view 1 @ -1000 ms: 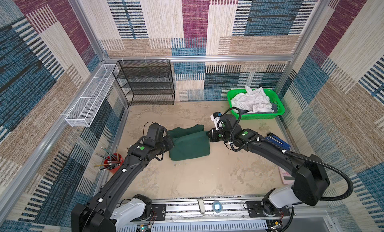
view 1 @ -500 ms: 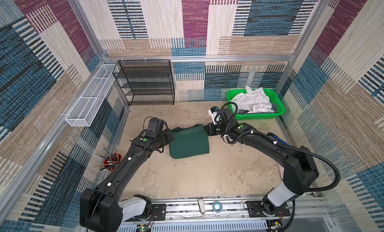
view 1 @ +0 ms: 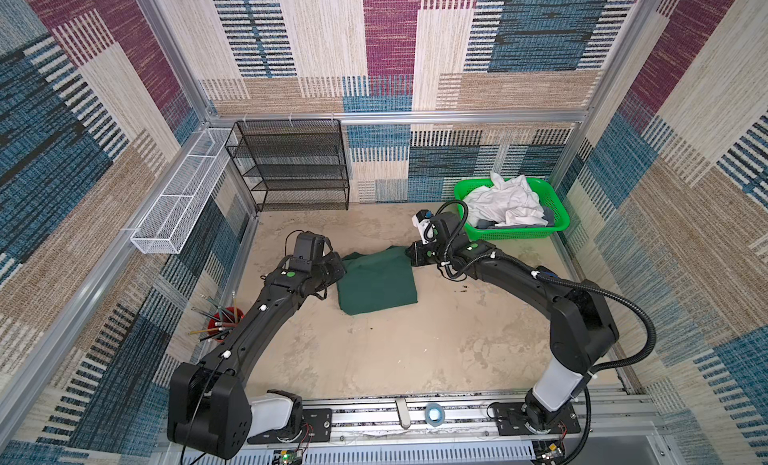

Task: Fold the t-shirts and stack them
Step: 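Lay the folded edge down on the far half and release both grippers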

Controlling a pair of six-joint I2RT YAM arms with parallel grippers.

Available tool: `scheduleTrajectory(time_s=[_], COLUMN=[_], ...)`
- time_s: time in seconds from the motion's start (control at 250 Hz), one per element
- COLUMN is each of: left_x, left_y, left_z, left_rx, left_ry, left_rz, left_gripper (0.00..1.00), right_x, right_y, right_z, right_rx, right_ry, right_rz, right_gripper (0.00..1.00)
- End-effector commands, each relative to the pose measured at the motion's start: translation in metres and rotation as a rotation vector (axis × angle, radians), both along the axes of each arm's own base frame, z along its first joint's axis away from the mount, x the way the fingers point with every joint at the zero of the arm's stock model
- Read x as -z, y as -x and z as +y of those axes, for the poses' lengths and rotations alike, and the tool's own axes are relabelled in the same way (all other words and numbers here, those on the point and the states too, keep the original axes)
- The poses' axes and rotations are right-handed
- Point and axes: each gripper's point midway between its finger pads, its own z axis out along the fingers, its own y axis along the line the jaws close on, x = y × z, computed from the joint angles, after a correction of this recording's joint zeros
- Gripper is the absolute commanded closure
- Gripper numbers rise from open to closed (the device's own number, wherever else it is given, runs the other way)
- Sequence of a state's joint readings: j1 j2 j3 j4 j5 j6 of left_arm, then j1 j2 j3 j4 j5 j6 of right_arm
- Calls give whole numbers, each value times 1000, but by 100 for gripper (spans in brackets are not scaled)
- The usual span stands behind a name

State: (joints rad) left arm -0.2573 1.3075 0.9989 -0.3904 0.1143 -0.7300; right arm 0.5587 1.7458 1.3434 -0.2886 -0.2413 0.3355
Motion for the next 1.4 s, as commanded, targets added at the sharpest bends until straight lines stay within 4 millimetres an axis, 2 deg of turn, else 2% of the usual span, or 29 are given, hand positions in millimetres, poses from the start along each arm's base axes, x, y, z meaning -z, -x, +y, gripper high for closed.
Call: scheduleTrajectory(time_s=[0.0, 0.224, 0.412, 0.608, 0.724, 0.764, 0.82, 0.896, 0.984, 1.044, 1.128, 1.184, 1.304, 1.396], left_x=[-4, 0, 2, 9, 26, 30, 29, 26, 23, 29, 46, 61, 98, 118], left_y=[-12, -23, -39, -66, -89, -100, -114, -122, -115, -102, -82, -70, -51, -40], left_z=[-3, -1, 3, 4, 5, 3, -6, -13, -19, -21, -25, -26, -30, -33], left_rx=[18, 8, 2, 5, 10, 24, 79, 117, 145, 151, 157, 157, 154, 157], left_ry=[15, 24, 24, 57, 75, 85, 109, 127, 149, 149, 145, 144, 149, 151], left_rz=[-38, -47, -77, -108, -107, -133, -203, -251, -265, -250, -205, -160, -66, -3], left_gripper=[100, 100, 100, 100, 90, 83, 74, 68, 65, 63, 63, 63, 65, 67], right_x=[-6, 6, 12, 15, 34, 41, 44, 38, 33, 36, 48, 59, 85, 101], right_y=[-10, -21, -33, -57, -80, -88, -96, -92, -76, -64, -45, -36, -23, -14], right_z=[6, 8, 8, 7, 6, 5, 3, 2, 2, 2, 6, 9, 14, 15], right_rx=[-18, -20, -19, 1, 24, 34, 53, 54, 30, 7, -32, -48, -64, -60], right_ry=[-19, -11, -14, -22, -26, -30, -34, -65, -97, -113, -136, -145, -146, -134], right_rz=[-41, -33, -51, -97, -99, -101, -125, -160, -155, -124, -65, -24, 63, 120], right_gripper=[100, 100, 100, 100, 99, 92, 72, 51, 38, 36, 38, 44, 49, 49])
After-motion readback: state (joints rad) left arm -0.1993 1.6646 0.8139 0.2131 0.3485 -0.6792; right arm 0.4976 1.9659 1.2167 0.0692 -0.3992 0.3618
